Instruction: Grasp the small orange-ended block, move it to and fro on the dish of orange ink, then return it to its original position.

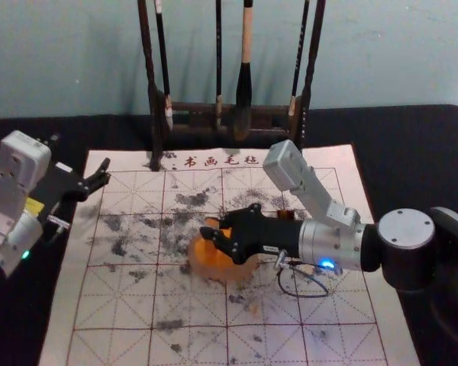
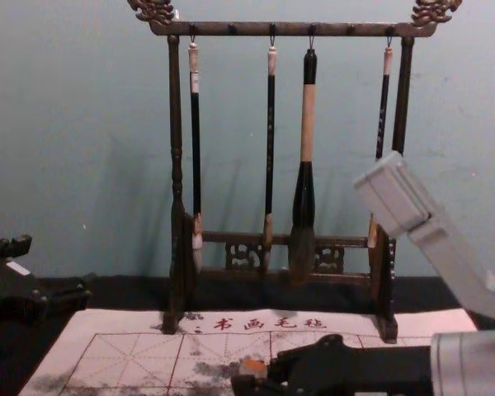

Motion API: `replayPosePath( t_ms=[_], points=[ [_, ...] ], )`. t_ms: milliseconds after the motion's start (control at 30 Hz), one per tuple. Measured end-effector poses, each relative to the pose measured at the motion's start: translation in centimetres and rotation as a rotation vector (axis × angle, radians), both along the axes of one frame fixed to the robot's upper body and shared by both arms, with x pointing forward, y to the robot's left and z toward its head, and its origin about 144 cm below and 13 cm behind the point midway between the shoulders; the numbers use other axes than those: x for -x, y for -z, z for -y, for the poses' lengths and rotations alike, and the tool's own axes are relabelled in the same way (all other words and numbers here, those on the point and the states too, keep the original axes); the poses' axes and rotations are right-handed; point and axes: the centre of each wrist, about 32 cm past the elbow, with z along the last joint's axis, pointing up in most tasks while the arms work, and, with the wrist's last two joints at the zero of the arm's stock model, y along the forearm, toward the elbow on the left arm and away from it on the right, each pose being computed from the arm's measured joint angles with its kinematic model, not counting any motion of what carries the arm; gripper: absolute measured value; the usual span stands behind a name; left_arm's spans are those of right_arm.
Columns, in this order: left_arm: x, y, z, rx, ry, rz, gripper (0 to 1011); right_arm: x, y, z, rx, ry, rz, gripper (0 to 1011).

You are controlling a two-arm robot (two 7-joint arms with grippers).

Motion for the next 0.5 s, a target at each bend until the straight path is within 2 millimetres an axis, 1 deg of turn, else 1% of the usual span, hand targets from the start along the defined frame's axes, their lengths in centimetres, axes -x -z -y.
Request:
replayPosePath(
  t_ms=[267, 500],
  points=[
    [0.0, 0.0, 0.0, 0.0, 0.0, 0.0, 1002, -0.7, 0.0, -0.1, 0.004, 0.026, 0.009, 111],
    [0.0, 0.0, 0.0, 0.0, 0.0, 0.0, 1001, -0.9, -0.2, 0.9, 0.011, 0.062, 0.021, 111]
  ],
)
